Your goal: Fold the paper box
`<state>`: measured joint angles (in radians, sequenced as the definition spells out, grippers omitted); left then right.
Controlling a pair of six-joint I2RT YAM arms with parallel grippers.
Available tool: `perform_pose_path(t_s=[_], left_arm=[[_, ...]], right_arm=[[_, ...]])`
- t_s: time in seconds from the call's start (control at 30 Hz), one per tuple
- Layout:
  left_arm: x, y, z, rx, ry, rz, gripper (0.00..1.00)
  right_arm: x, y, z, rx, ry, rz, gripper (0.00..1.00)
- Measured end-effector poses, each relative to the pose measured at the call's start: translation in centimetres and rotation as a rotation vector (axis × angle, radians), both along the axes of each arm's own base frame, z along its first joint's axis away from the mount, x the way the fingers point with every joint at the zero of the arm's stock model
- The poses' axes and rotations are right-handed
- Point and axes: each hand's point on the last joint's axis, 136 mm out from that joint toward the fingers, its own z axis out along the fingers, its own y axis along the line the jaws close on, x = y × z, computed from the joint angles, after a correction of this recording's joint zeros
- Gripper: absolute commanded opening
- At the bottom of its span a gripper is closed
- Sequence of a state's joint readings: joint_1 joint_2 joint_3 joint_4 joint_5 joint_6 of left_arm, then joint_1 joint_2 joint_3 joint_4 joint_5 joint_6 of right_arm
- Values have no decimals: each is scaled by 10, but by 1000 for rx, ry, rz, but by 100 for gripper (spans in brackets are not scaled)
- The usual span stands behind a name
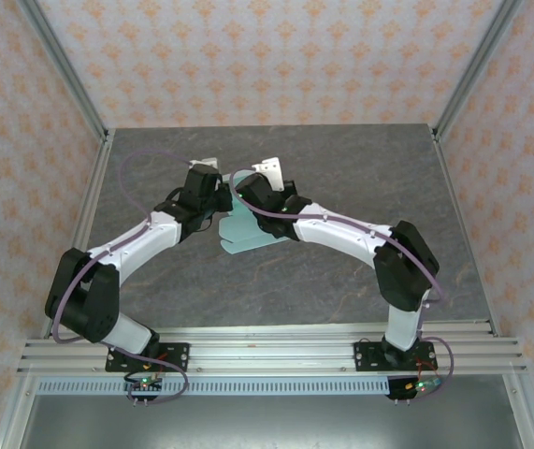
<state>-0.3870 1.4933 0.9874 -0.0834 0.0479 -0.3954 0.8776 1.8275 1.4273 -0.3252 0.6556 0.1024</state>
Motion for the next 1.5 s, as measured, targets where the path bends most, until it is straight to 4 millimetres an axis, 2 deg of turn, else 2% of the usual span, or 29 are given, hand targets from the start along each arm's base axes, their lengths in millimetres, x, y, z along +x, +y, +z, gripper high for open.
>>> perform_pose_path(t_s=[0.2, 0.4, 0.57, 0.73, 0.93, 1.03, 1.23, 1.3, 1.4, 1.5], left_arm=[[0, 1, -1, 4, 3, 3, 1], [-2, 2, -4, 12, 17, 2, 1], [-2, 2, -4, 12, 18, 1, 1], [-4, -2, -7, 7, 30, -13, 1], [-4, -4, -7, 2, 31, -22, 1], [-4, -4, -11, 6, 40, -21, 1], [-4, 1, -22, 37, 69, -4, 0], [-5, 3, -25, 57, 80, 2, 1], [-6, 8, -28, 87, 92, 5, 0], [-9, 10, -30, 113, 115, -1, 1]], right_arm=[[1, 2, -2, 2, 15, 22, 26], [4, -3, -5, 57, 70, 73, 39], [3, -1, -4, 103, 100, 108, 37], [0, -3, -6, 96, 121, 91, 25], [5, -5, -6, 28, 111, 27, 25], [2, -5, -9, 8, 114, 16, 33], [-4, -2, -15, 56, 157, 60, 61], [-14, 1, -15, 98, 187, 105, 65], [-27, 11, 2, 192, 207, 189, 67], [-41, 20, 29, 299, 205, 277, 67]])
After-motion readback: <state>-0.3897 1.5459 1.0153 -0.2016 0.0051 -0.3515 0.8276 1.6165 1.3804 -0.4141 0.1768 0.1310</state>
